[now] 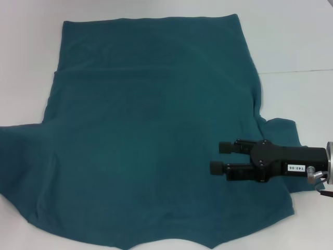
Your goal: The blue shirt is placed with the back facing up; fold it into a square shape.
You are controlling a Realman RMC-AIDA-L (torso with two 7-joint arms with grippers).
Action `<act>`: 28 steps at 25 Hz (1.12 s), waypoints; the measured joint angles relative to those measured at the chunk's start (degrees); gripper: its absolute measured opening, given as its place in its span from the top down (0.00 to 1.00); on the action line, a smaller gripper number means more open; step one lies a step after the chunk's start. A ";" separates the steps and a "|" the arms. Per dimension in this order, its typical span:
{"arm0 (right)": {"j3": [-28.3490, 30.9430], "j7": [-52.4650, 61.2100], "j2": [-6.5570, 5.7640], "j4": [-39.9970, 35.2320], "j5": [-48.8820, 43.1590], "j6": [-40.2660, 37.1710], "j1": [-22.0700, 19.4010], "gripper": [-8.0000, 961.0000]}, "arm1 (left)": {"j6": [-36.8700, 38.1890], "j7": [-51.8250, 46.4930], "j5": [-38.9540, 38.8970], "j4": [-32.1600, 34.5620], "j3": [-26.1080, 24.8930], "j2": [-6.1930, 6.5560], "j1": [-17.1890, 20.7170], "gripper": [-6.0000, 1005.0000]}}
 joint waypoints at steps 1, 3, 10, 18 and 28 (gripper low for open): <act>0.00 0.00 0.00 0.02 0.00 0.00 0.00 0.05 | 0.22 -0.07 0.00 0.11 0.03 -0.02 -0.04 0.94; 0.00 -0.01 0.00 0.10 0.00 0.00 0.02 0.05 | 1.94 -0.33 -0.02 0.24 0.07 -0.10 -0.12 0.94; -0.08 -0.37 0.07 0.63 -0.03 0.01 0.00 0.05 | 12.45 -3.24 -0.03 0.34 0.04 -0.17 -0.16 0.93; -0.36 -0.62 0.09 0.77 -0.03 0.00 -0.09 0.05 | 22.02 -6.91 -0.87 0.01 0.05 -0.54 -0.87 0.91; -0.50 -1.21 0.04 0.76 -0.11 -0.01 -0.09 0.05 | 23.65 -6.03 -3.73 -4.52 0.09 -1.41 -2.26 0.89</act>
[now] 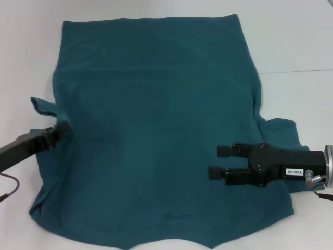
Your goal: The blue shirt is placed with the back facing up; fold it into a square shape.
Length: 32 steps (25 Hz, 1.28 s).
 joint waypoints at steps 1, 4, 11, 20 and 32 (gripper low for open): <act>0.01 -0.10 0.00 0.00 0.00 0.00 0.00 0.05 | -0.14 0.09 -0.10 -0.66 -0.01 -0.03 -0.23 0.89; 0.01 -0.26 -0.02 0.05 0.01 0.00 0.00 0.05 | -0.34 0.18 -0.26 -2.61 -0.01 -0.08 -0.97 0.88; 0.07 -0.29 -0.11 0.09 0.04 0.00 -0.01 0.05 | -0.82 0.61 -1.27 -7.68 0.01 -0.17 -2.38 0.87; 0.35 -0.28 -0.31 0.09 0.09 -0.22 -0.08 0.05 | -1.14 2.29 -1.64 -11.45 -0.01 -0.16 -3.75 0.51; 0.50 -0.25 -0.31 0.09 0.09 -0.20 -0.08 0.05 | -0.64 6.89 -1.86 -11.96 2.21 -0.17 -4.13 0.23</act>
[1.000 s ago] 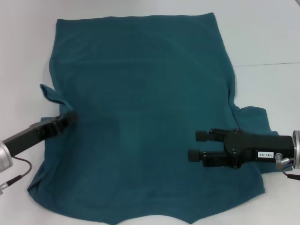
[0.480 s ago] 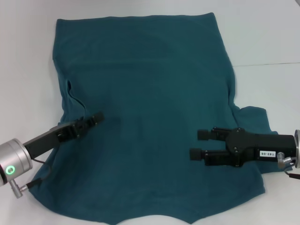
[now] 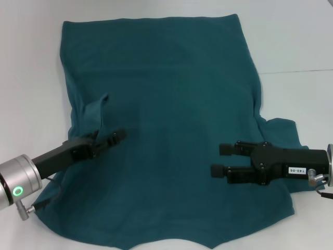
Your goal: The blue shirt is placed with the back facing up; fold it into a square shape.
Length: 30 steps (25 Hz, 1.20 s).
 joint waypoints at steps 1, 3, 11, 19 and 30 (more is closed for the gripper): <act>0.01 0.00 0.00 0.00 0.00 0.02 0.00 0.05 | 0.44 1.47 -0.26 0.00 0.01 0.00 -0.03 0.21; 0.01 0.00 0.00 0.00 0.00 0.05 0.00 0.05 | 1.41 4.55 -0.78 -0.01 0.06 0.00 -0.14 0.20; 0.01 0.00 0.00 0.00 -0.01 0.10 0.07 0.05 | 3.54 16.73 -3.01 -2.45 0.12 -0.35 -0.43 0.18; 0.00 0.00 0.00 0.00 0.00 0.17 0.09 0.05 | 2.78 26.12 -6.59 -5.37 -0.23 -0.42 -0.12 0.18; 0.00 -0.03 -0.08 -0.09 0.65 0.21 0.09 0.05 | 1.01 29.65 -7.27 -5.94 -0.39 -0.44 0.25 0.16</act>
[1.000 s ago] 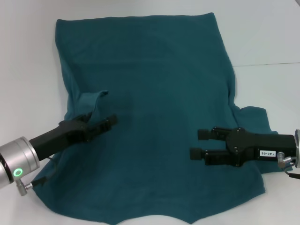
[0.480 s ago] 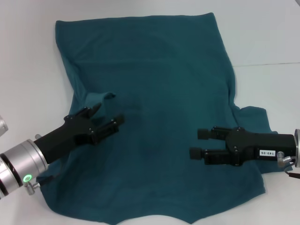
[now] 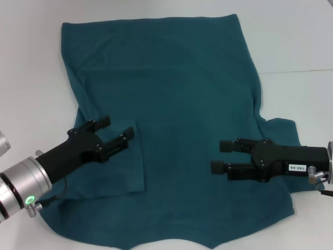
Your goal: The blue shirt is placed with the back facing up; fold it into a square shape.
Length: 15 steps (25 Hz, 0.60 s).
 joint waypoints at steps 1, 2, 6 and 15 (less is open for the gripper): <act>0.00 0.00 0.00 0.00 0.01 0.00 0.00 0.05 | 0.00 0.07 -0.02 0.00 -0.02 0.00 0.06 0.16; 0.01 -0.01 0.00 0.00 0.02 0.00 0.00 0.05 | 0.00 0.07 -0.05 0.05 -0.04 0.00 0.17 0.16; 0.75 0.05 -0.10 0.00 0.55 0.00 -0.02 0.05 | 1.00 -1.00 -2.35 0.32 -0.24 0.14 0.89 0.15; 4.53 4.00 -1.25 -0.19 0.90 0.05 -0.09 0.05 | 2.72 -9.72 -3.57 2.86 0.23 0.45 1.09 0.14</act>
